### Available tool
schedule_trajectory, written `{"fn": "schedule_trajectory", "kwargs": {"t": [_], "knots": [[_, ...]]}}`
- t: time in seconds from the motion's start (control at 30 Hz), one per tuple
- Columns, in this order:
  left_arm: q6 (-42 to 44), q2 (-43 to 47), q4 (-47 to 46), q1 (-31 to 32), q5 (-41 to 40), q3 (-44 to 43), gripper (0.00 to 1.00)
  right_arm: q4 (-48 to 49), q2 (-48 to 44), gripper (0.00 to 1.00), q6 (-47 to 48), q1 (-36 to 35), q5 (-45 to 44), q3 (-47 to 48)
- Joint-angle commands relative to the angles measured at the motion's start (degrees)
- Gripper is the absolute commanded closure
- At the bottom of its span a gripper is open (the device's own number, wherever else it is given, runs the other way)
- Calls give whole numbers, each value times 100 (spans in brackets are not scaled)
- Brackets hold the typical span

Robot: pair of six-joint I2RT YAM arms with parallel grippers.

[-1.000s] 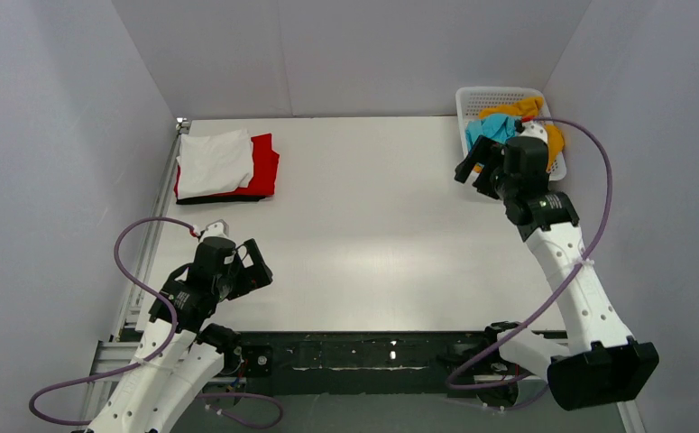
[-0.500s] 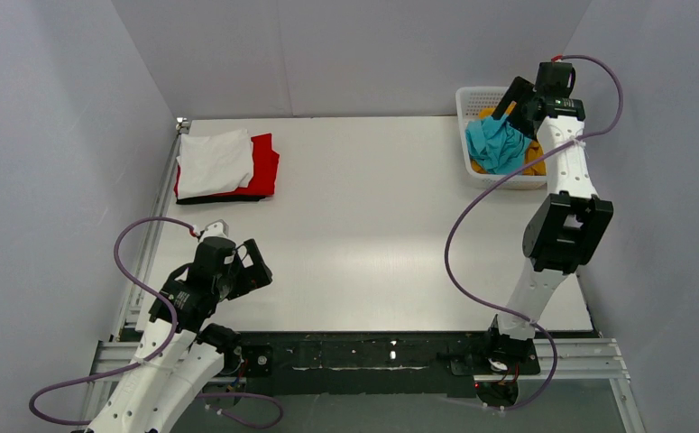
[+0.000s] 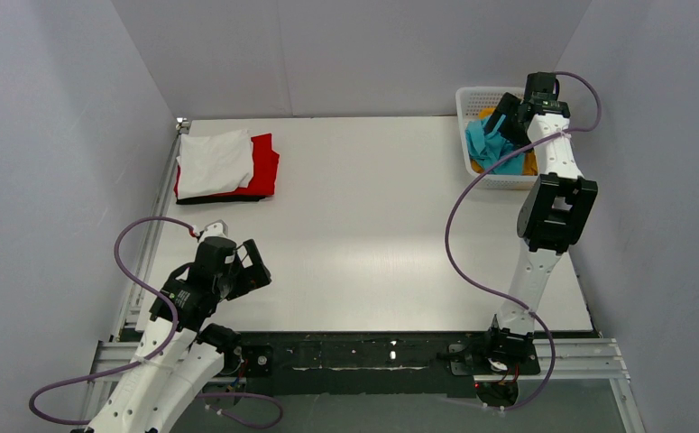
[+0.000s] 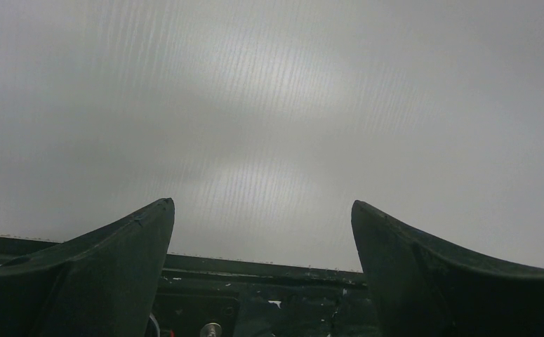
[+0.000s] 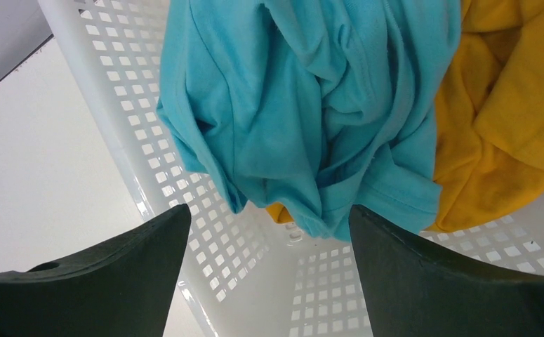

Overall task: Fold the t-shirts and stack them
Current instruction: Grab crumpled tshirt from bin with the right arm

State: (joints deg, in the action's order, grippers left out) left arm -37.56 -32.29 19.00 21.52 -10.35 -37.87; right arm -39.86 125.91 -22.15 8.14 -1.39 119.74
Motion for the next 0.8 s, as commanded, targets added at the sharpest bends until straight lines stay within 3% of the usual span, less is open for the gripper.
{"fn": "schedule_trajectory", "kwargs": {"t": [0.0,0.13,0.2,0.23,0.3,0.33,0.43,0.6,0.77], "knots": [[-30,-60,413,28,-215,-47,2,-70,788,11,-145,5,178,685],[-54,-40,415,26,-302,-5,2,-31,1106,15,-255,3,460,862],[-58,-53,427,28,-310,21,2,41,1153,25,-262,8,527,878],[-63,-67,428,28,-302,14,2,61,1151,33,-255,5,563,903],[-59,-95,429,28,-288,-1,2,73,1057,67,-228,3,592,963],[-62,-103,426,28,-277,-10,2,70,937,76,-222,3,544,990],[-64,-110,429,28,-255,-42,2,119,529,80,-139,7,352,1037],[-93,-58,399,28,-203,-23,2,152,-318,94,-72,-2,9,934],[-88,-35,316,28,-82,-5,2,342,-1199,99,-108,-31,62,779]]}}
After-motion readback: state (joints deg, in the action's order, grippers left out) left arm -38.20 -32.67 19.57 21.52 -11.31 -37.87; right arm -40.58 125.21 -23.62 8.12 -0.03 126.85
